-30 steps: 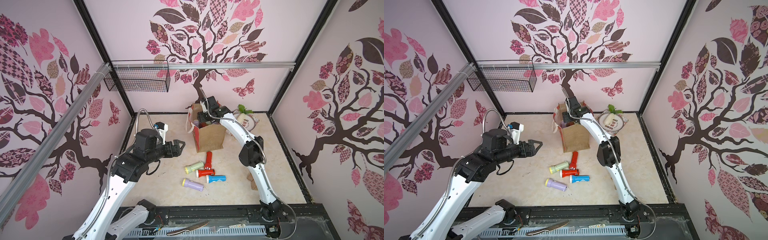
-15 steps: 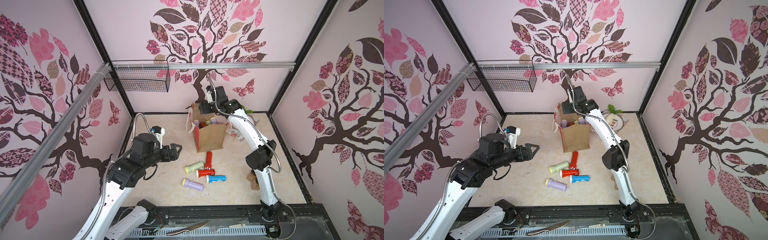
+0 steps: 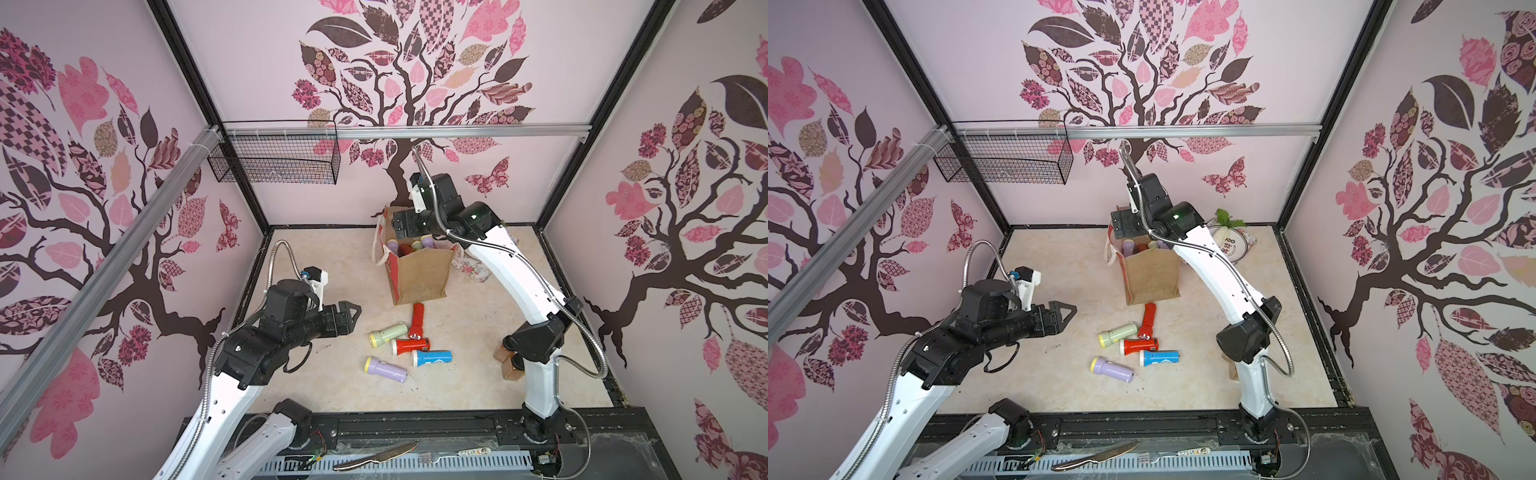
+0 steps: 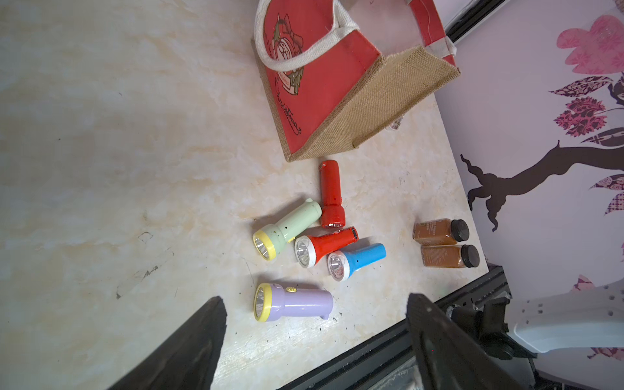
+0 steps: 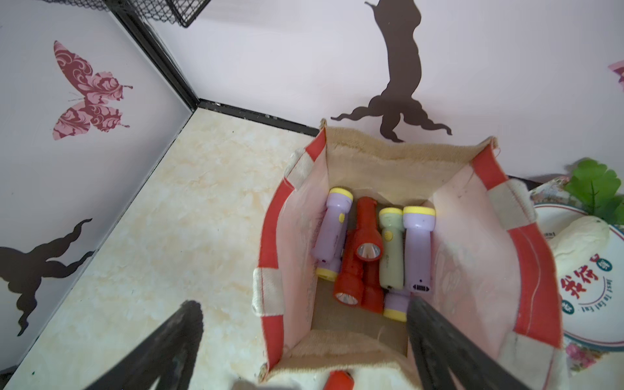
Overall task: Put the flashlights into the tote bags
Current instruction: Pick up the flashlight from the center of the board.
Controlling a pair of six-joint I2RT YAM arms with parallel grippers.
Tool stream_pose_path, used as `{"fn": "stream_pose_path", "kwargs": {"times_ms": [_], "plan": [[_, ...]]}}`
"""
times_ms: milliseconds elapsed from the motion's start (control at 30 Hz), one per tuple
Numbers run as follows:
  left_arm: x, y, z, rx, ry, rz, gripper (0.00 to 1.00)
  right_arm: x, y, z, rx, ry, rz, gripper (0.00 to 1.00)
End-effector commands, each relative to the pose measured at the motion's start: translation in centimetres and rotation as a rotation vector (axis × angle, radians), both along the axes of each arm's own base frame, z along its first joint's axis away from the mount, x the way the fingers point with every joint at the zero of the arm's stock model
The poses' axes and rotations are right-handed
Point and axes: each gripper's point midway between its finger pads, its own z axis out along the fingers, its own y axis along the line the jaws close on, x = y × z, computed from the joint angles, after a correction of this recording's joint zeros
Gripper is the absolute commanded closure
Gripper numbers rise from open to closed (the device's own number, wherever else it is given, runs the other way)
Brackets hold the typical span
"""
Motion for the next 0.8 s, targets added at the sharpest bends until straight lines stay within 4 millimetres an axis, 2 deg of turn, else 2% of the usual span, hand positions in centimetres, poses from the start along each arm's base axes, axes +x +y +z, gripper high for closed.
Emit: {"fn": "stream_pose_path", "kwargs": {"times_ms": [0, 333, 600, 767], "plan": [[-1.1, 0.1, -1.4, -0.011, 0.043, -0.013, 0.13, -3.2, -2.2, 2.3, 0.017, 0.004, -0.055, 0.01], [-2.7, 0.8, -3.8, -0.007, 0.123, 0.009, 0.14, -8.9, -4.7, 0.5, 0.079, 0.042, -0.051, 0.0], [-2.8, 1.6, -4.7, 0.002, 0.212, 0.101, 0.14, -13.7, -4.9, -2.5, 0.083, 0.022, 0.175, 0.0], [-3.2, 3.1, -5.6, 0.021, 0.27, 0.215, 0.18, -16.8, -5.7, -3.6, 0.103, -0.002, 0.276, 0.0]]}}
